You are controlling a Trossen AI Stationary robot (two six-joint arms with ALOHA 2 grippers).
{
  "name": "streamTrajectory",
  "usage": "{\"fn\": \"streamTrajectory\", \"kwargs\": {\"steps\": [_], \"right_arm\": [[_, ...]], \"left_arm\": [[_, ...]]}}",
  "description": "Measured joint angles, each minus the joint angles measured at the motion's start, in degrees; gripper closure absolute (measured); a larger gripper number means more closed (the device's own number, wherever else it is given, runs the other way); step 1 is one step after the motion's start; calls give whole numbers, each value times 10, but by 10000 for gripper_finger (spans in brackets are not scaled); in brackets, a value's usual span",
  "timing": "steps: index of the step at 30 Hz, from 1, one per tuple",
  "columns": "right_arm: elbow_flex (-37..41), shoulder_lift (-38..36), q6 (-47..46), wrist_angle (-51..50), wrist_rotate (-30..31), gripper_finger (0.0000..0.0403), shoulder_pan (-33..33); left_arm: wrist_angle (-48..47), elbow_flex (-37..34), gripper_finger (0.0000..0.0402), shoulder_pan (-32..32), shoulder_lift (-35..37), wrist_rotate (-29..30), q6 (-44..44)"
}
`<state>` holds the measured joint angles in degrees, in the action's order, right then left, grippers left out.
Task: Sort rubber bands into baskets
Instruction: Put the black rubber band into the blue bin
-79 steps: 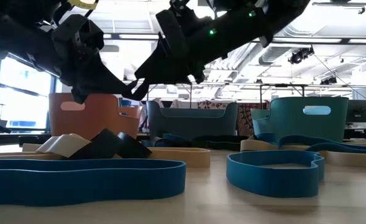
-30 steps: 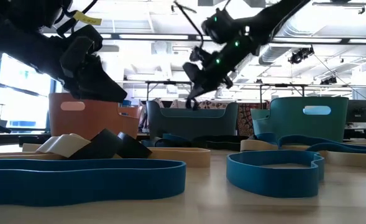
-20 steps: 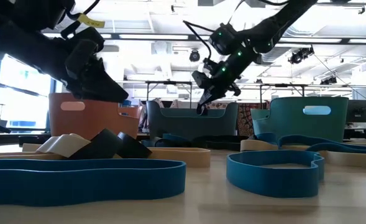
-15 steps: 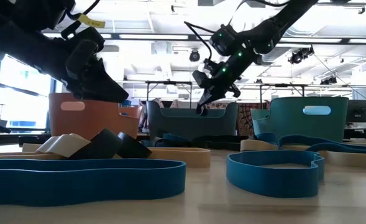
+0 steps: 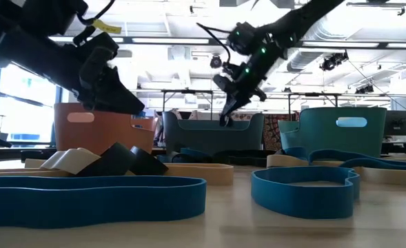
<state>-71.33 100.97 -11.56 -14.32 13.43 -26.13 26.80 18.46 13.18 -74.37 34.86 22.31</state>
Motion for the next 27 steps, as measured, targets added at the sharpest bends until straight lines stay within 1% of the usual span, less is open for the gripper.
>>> {"fn": "streamTrajectory", "kwargs": {"steps": [5,8,11,14,23,27], "right_arm": [[-29,15,-1,-31,-2,403,-4],[-29,41,-4,-25,-7,403,-13],[-29,69,-10,-21,-31,403,-23],[-29,85,-10,-14,-28,403,-32],[-29,86,-15,-11,-36,403,-32],[-29,86,-15,-10,-35,403,-26]], "left_arm": [[0,0,243,-1,0,-1,0],[-2,0,243,-1,0,-1,0],[-1,0,243,-1,0,-1,-5],[0,0,243,-1,0,-1,-5],[0,0,243,-1,0,-2,-1],[0,0,243,3,0,-2,-22]]}}
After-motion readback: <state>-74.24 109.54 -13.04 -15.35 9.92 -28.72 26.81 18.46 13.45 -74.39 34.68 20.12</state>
